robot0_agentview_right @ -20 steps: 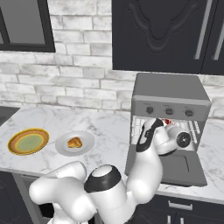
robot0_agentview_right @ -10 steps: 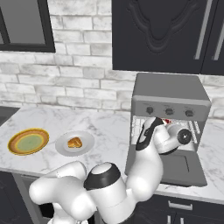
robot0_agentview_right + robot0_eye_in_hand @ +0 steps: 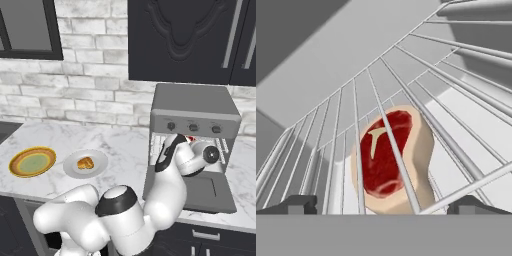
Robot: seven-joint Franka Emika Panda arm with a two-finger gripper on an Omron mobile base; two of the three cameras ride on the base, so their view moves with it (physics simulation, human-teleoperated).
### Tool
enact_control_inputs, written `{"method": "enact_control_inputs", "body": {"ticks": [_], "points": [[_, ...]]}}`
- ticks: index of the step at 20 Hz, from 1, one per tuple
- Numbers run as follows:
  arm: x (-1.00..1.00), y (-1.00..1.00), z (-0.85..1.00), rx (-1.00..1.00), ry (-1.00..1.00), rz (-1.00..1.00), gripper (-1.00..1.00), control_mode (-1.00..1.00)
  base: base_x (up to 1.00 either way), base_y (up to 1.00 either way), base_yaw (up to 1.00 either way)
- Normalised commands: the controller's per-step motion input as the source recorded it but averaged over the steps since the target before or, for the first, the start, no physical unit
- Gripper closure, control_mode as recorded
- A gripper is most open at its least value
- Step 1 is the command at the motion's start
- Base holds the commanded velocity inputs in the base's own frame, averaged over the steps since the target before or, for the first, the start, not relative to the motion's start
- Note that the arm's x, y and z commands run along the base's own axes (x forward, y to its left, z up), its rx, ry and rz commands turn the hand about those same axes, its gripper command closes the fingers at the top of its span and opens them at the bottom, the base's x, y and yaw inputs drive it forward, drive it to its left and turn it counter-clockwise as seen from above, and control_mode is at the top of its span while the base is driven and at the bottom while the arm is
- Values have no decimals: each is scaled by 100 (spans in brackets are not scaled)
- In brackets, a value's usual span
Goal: Open the toaster oven door. Place the bread on the top rack in the toaster oven and place the steak on the bottom rack.
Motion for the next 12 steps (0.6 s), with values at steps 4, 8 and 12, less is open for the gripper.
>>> {"method": "enact_control_inputs", "body": {"ticks": [4,8,12], "points": [[-29,0,-69,-13,9,10,-100,-100,0,0,0],[-38,0,-69,-14,11,12,-100,-100,0,0,0],[-44,-1,-71,-13,9,12,-100,-100,0,0,0]]}}
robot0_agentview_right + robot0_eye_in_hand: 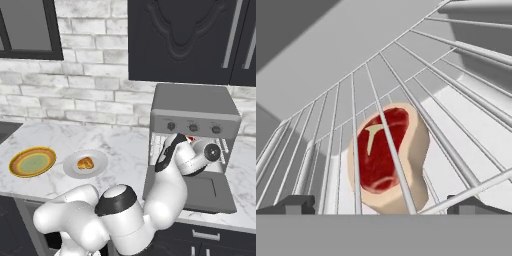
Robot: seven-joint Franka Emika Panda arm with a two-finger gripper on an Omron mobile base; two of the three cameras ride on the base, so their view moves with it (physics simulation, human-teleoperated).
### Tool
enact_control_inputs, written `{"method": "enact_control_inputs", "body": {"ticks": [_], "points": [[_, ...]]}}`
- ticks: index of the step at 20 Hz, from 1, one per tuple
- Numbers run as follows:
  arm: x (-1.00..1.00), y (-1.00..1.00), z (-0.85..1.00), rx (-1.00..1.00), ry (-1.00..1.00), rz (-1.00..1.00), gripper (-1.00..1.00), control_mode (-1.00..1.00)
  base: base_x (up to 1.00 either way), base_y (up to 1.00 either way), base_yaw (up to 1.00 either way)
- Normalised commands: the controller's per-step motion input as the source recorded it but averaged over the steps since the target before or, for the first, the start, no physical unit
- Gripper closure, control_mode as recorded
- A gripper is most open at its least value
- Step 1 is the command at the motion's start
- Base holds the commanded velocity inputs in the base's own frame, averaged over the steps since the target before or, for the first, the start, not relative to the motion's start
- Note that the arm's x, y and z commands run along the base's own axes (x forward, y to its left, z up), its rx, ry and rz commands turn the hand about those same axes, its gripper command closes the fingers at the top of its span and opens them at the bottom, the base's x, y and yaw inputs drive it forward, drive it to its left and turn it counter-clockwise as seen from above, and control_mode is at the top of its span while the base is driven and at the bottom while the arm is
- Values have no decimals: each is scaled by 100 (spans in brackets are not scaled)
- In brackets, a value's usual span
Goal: Open the toaster oven door. Place the bread on the top rack in the toaster oven and place the steak on the bottom rack.
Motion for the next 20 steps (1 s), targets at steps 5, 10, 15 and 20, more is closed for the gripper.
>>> {"method": "enact_control_inputs", "body": {"ticks": [5,10,15,20], "points": [[-43,0,-73,-14,10,12,-100,-100,0,0,0],[-50,0,-69,-14,12,14,-100,-100,0,0,0],[-61,-1,-68,-13,9,16,-100,-100,0,0,0],[-58,0,-67,-14,13,16,-100,-100,0,0,0]]}}
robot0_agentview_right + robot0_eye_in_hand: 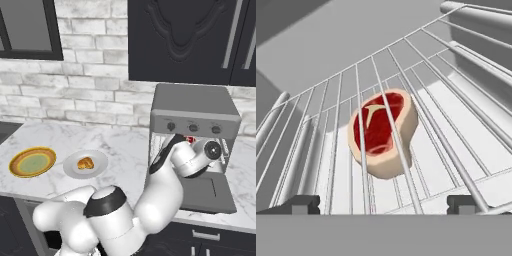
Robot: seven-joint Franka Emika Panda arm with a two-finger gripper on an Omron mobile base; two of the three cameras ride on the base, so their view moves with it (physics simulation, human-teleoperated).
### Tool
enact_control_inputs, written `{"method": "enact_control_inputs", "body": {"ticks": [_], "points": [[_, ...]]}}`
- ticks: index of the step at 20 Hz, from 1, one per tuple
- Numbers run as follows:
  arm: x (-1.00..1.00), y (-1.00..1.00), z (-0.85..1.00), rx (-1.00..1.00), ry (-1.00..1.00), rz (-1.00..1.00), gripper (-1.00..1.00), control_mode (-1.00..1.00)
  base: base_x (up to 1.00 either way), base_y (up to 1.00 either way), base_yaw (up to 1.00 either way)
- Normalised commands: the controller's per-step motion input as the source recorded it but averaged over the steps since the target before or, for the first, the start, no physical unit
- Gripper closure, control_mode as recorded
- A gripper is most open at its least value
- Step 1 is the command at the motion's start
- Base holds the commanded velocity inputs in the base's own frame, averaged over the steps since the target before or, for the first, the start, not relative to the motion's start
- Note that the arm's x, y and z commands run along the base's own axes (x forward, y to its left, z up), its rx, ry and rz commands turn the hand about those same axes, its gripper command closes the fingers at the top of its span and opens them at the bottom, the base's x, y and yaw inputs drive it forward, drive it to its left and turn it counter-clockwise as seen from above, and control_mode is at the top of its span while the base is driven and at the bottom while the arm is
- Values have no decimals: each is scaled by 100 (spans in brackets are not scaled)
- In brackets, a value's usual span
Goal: Open the toaster oven door. Place the bread on the top rack in the toaster oven and place the steak on the bottom rack.
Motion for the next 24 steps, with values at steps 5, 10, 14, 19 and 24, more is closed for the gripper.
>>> {"method": "enact_control_inputs", "body": {"ticks": [5,10,14,19,24], "points": [[-54,-2,-67,-12,16,18,-100,-100,0,0,0],[-59,-1,-69,-11,13,18,-100,-100,0,0,0],[-67,0,-70,-12,10,18,-100,-100,0,0,0],[-64,-2,-72,-13,10,14,-100,-100,0,0,0],[-67,-1,-72,-14,8,11,-100,-100,0,0,0]]}}
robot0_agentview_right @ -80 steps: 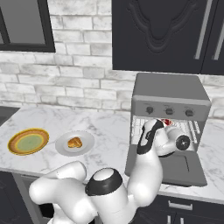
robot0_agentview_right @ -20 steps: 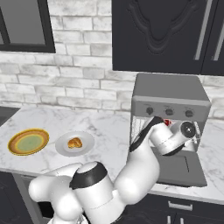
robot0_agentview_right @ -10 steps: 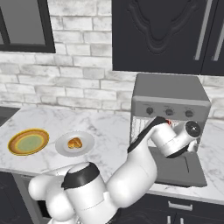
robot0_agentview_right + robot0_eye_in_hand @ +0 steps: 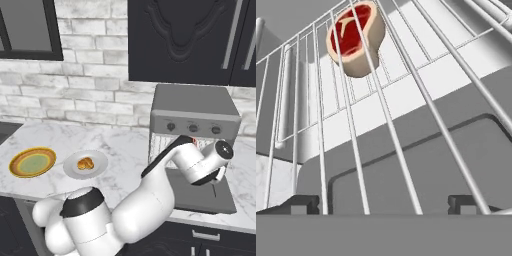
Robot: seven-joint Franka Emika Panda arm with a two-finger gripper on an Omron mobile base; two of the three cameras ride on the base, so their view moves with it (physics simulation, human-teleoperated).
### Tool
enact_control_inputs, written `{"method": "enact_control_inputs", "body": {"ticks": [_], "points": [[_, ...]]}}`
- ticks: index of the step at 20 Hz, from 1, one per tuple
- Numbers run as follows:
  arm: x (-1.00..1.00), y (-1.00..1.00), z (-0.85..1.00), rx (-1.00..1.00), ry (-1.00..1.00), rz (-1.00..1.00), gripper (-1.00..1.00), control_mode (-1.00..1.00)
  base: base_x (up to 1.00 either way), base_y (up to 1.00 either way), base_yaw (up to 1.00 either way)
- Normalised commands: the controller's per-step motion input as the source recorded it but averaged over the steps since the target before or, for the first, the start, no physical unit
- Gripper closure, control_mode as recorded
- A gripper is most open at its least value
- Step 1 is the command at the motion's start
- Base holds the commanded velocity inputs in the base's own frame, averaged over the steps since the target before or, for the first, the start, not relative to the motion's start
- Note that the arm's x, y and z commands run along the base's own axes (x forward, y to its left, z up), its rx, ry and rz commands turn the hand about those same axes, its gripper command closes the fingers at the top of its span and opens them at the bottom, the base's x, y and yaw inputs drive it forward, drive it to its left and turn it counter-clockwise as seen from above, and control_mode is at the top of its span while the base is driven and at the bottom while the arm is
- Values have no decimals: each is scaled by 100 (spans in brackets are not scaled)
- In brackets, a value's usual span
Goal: Open the toaster oven door. Place the bread on the top rack in the toaster oven and place the steak on the bottom rack.
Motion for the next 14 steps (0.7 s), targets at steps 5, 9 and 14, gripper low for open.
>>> {"method": "enact_control_inputs", "body": {"ticks": [5,9,14], "points": [[-72,-3,-77,-15,2,11,-100,-100,0,0,0],[-73,-5,-74,-18,0,9,-100,-100,0,0,0],[-68,-5,-78,-21,3,8,-100,-100,0,0,0]]}}
